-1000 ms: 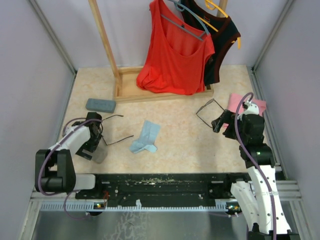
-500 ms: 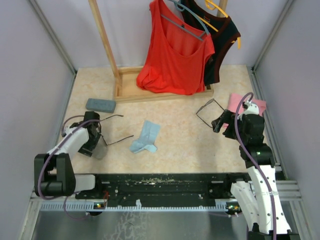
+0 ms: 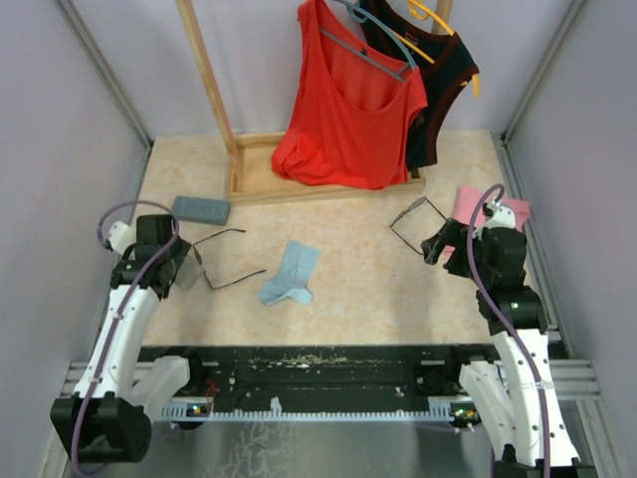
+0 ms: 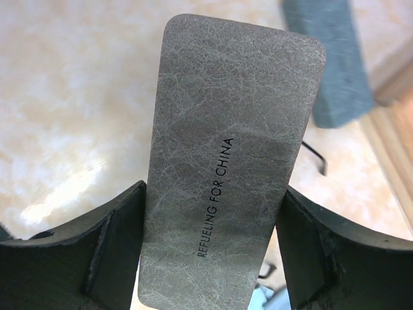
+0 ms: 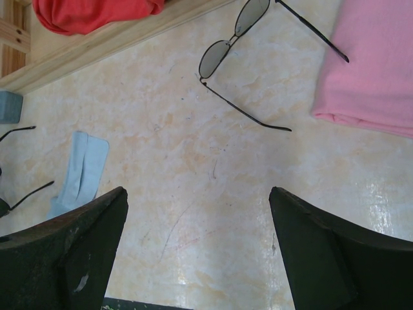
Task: Organize the sunglasses
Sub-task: Pick up the sunglasses case from the center of the board.
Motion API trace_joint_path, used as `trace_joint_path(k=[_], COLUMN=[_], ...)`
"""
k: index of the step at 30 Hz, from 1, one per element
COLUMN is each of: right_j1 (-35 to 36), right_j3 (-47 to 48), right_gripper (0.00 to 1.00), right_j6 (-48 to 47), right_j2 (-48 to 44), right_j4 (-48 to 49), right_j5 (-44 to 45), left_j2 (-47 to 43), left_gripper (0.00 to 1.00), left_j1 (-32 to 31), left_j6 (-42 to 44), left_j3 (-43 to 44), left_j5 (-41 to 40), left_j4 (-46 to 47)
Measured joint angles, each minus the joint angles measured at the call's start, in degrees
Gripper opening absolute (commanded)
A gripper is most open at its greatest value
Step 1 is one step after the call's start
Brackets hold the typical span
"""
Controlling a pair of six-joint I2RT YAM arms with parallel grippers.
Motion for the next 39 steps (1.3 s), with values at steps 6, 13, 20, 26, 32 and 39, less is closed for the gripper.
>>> trace_joint_path(k=[6,13,20,26,32,39], right_j1=[0.0,0.0,0.0,0.0,0.0,3.0], right_j3=[0.0,0.0,0.0,-1.2,-7.6,-13.5], right_gripper=[0.91,0.91,0.9,0.9,0.89,0.9], right_j6=[0.1,0.2,0.9,1.2,5.4,13.1], right_j2=[-0.3,-0.9,-2.8,-6.1,-8.5,-10.1], right_j4=[0.1,0.4,0.8,5.1,16.4,32.7], right_j5=[-0.1,-0.5,-1.6,-7.5,-20.7,-30.7], left_j2=[0.9,10.1,19.5,21.5,18.6,15.6], left_gripper=[0.0,0.0,0.0,0.0,0.0,0.0], left_j1=[-2.4,-27.9,-40.0,-40.9,-40.9,-40.9], left_j6=[11.7,18.7,25.0,30.8,33.8,33.9], left_j3=[5.9,13.2,13.8,13.8,11.1,9.4], left_j5=[7.0,6.6,17.1,31.6,45.2,57.0], left_j4=[5.5,11.9,23.7,32.8,44.3,53.5])
